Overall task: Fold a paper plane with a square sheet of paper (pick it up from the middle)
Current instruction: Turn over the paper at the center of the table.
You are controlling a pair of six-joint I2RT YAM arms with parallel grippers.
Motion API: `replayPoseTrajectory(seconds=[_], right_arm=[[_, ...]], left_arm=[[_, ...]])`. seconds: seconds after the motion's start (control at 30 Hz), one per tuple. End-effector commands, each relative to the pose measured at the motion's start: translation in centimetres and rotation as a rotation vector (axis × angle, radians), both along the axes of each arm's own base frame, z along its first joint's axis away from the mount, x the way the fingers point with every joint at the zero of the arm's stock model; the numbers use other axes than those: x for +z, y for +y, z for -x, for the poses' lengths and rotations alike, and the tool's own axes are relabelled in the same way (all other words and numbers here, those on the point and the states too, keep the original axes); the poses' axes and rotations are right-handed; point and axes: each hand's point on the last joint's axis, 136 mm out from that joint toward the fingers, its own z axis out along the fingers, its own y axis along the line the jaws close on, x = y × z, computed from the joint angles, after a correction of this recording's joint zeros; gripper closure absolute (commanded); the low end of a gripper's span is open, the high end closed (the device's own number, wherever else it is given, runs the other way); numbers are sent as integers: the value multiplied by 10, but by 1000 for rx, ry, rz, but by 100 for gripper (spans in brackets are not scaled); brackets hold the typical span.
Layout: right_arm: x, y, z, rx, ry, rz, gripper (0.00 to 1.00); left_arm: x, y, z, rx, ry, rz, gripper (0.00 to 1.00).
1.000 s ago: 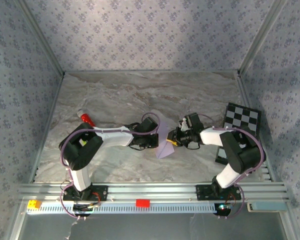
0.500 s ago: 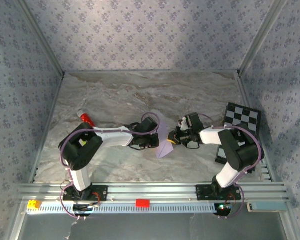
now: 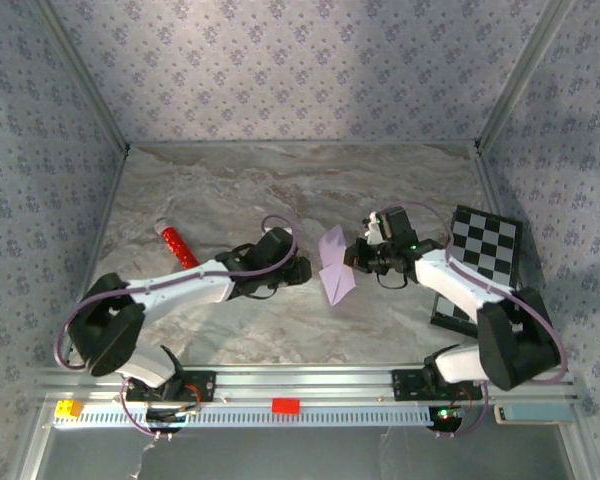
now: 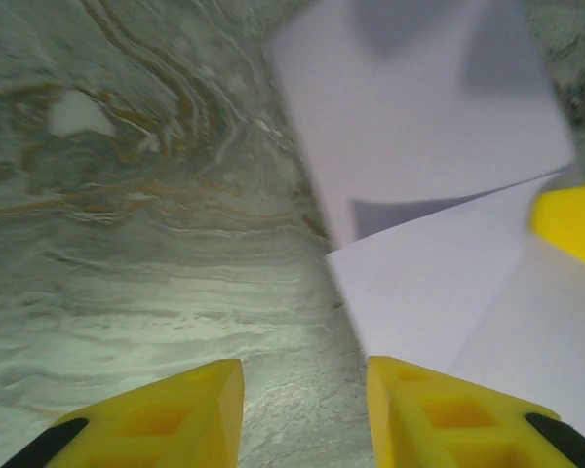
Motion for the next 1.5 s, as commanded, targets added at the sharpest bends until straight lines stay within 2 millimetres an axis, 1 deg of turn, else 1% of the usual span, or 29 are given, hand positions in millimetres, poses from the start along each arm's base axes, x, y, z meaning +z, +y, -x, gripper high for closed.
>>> replayPoseTrajectory(seconds=[0.0,0.13,0.2,0.23,0.27,0.37,0.4,0.5,0.57,0.67,0.77,0.83,0.9,0.97,1.03,1.07,1.17,1.23,1.33,1.47], right_arm=[[8,-28,11,14,-43,208,96],[28,-42,9,-1,-118,317,96],[36,-47,7,-8,-155,372,96],[36,-50,11,-2,-148,404,96],[37,-52,11,-3,-156,430,96],[40,-54,9,-8,-178,481,96],[39,-56,8,-43,-169,493,96],[37,-60,5,-49,-174,563,96],[37,-61,3,-44,-185,618,96],[39,-68,-1,-41,-211,774,97],[43,-78,-5,-58,-220,949,97],[44,-77,-9,-59,-237,1041,97],[42,-71,-10,-47,-249,1099,97],[33,-60,-11,-16,-249,1128,97],[15,-48,-7,29,-226,1149,97],[16,-35,-10,38,-232,1124,97],[-8,-8,-4,106,-178,1070,95],[-23,13,2,149,-137,992,93],[-38,41,8,193,-96,872,90],[-47,63,14,230,-54,760,87]], left_arm=[[1,36,-2,96,-26,-74,60],[11,65,1,162,-48,-107,59],[17,84,5,206,-49,-128,57],[20,93,7,226,-45,-135,57],[23,102,11,239,-49,-142,57],[29,129,21,285,-66,-154,52],[29,137,24,296,-64,-150,51],[28,154,31,327,-52,-126,49],[27,159,33,342,-44,-105,48],[26,159,31,346,-36,-78,48],[24,160,31,341,-15,-104,47],[22,161,30,339,-5,-121,47],[22,160,29,334,2,-124,47],[22,162,29,343,6,-131,47],[23,165,27,368,0,-130,47],[24,167,27,380,-2,-127,47],[25,172,27,403,-8,-127,47],[25,176,29,416,-10,-133,47],[25,175,30,407,-12,-125,46],[25,173,30,403,-6,-114,45]])
